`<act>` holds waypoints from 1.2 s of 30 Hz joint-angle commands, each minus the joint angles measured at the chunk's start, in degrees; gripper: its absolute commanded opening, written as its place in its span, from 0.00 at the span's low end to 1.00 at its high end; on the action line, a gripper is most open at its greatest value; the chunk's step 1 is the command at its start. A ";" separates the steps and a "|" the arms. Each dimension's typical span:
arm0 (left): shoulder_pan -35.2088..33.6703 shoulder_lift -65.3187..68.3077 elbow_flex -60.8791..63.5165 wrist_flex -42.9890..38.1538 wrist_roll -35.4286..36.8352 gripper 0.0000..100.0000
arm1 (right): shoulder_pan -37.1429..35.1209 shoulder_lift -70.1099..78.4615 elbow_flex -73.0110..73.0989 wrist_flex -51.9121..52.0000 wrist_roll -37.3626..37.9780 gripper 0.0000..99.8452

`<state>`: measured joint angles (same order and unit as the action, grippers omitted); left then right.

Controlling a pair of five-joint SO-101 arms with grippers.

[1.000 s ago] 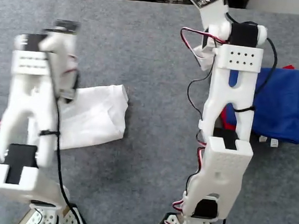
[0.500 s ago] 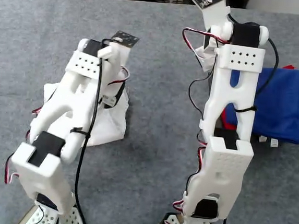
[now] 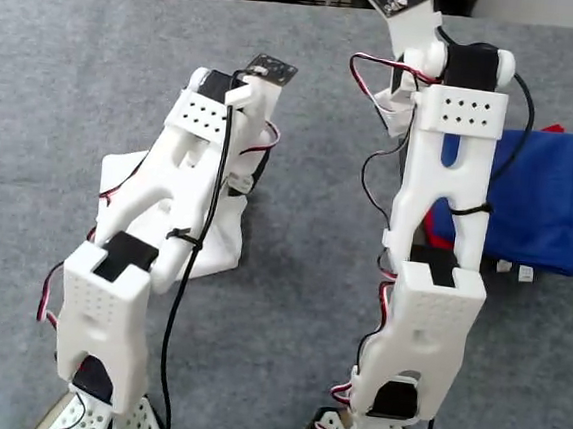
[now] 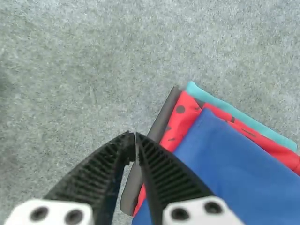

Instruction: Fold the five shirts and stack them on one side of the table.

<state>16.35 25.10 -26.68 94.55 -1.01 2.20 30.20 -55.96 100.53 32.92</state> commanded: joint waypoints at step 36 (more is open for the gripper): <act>-51.65 -17.23 29.41 -23.82 -0.70 0.03 | -37.54 -4.62 25.80 -16.53 0.00 0.01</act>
<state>-34.11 11.38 -0.66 75.12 -1.63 -34.20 24.31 -24.22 85.41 32.92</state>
